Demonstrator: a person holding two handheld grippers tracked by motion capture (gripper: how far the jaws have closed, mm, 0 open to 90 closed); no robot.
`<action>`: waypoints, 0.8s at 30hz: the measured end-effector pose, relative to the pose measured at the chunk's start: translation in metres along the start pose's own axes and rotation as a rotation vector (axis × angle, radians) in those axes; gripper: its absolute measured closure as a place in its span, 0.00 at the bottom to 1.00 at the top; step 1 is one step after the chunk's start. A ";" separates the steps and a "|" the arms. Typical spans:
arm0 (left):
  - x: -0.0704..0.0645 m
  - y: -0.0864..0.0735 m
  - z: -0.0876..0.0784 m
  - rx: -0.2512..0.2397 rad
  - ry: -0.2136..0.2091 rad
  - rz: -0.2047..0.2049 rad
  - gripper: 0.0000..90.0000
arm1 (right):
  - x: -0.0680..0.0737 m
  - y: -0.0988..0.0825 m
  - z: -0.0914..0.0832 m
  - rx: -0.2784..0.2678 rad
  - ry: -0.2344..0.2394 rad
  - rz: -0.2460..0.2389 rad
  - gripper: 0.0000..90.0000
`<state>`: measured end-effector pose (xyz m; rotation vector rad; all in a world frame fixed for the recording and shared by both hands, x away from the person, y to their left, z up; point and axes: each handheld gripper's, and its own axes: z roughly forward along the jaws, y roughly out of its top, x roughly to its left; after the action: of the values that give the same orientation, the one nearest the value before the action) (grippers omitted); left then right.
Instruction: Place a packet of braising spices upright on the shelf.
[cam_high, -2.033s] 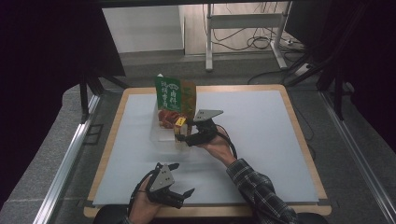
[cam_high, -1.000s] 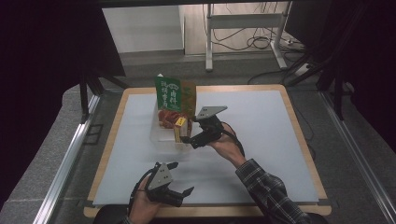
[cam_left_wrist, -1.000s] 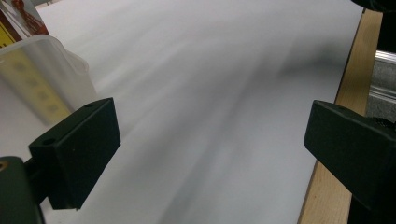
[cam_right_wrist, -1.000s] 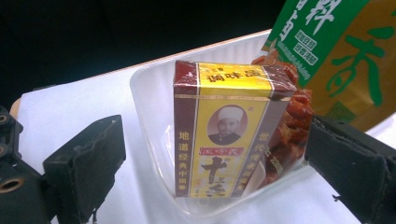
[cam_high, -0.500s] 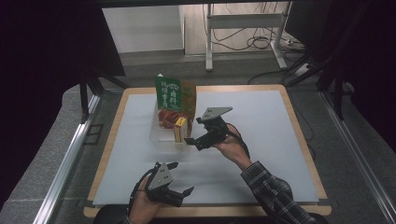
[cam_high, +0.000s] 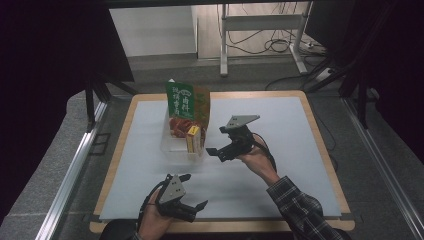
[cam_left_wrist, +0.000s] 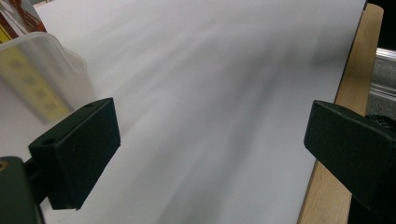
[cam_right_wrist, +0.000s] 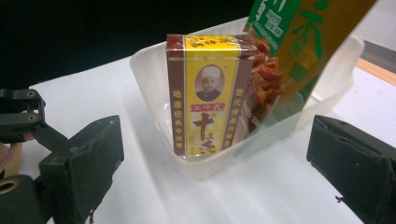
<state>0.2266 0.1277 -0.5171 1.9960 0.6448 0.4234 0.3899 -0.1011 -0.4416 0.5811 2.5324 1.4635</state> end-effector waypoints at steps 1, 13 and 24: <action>0.000 0.000 0.000 0.002 0.000 0.003 0.04 | 0.000 0.000 -0.002 -0.001 -0.001 0.001 0.04; 0.000 0.000 0.001 0.008 -0.004 0.000 0.04 | -0.001 -0.011 -0.025 0.016 -0.032 0.013 0.04; 0.000 0.000 0.002 0.011 -0.003 0.001 0.04 | 0.000 -0.029 -0.044 0.049 -0.070 0.029 0.04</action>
<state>0.2273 0.1266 -0.5184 2.0073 0.6454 0.4178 0.3682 -0.1488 -0.4446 0.6671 2.5226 1.3683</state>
